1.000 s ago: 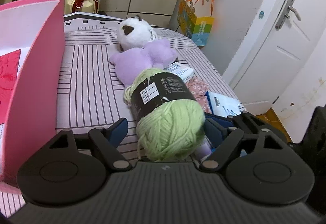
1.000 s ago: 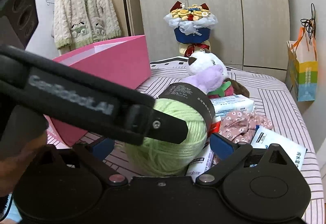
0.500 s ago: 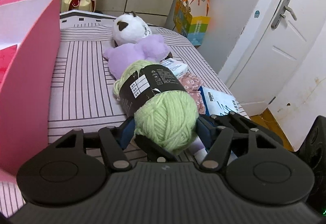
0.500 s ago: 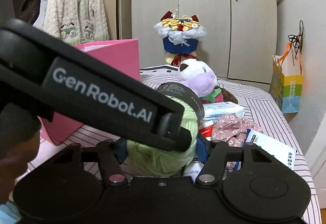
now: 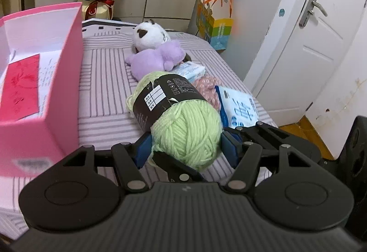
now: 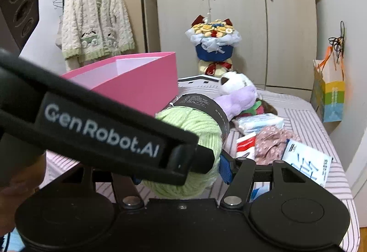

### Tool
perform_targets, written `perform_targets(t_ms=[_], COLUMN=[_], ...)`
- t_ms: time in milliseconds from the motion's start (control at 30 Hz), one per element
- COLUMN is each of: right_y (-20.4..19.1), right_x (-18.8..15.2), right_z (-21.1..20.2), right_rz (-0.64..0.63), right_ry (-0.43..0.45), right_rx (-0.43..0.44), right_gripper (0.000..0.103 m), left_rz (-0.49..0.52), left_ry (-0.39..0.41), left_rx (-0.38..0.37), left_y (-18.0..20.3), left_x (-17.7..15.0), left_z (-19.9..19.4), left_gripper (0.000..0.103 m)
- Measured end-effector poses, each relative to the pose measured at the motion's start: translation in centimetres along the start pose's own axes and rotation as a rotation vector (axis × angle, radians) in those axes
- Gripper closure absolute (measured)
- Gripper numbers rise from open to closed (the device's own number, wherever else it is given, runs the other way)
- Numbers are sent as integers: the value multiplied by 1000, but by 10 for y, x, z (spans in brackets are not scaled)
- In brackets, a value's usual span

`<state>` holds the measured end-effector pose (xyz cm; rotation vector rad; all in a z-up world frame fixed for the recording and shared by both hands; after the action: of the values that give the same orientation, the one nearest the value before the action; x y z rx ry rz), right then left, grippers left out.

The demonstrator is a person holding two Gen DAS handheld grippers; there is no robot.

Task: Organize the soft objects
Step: 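Carry the green yarn ball with the left tool into the pink box and release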

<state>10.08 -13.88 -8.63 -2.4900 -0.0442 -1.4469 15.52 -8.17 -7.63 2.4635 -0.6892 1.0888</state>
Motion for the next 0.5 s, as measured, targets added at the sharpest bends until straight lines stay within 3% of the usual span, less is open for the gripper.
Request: perform_targets(t_ms=[167,500], right_y=[-20,-64], right_x=[-4,15], right_z=[-12,-52], right_rz=[-20,-74], right_ry=[-35,-79], right_rx=[16,60], right_gripper=[37,37], left_rz=[17,-5], left_ry=[-26,-9], left_rx=[35,-6], left_y=[5,0], left_x=[-13,-22], left_z=[-21,-87], left_gripper=[40,40])
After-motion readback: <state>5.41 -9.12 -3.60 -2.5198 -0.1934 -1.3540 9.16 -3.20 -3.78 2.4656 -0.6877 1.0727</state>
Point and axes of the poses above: each gripper's, at about its wrist camera, not at the fingertips, and z roughly the way its jaws point, y to its right, x to its top, the point moved 3 cm from there along z, roughly the way its jaws point, and after that the axes turned 9 degrees about z, right-handed, at the moved point
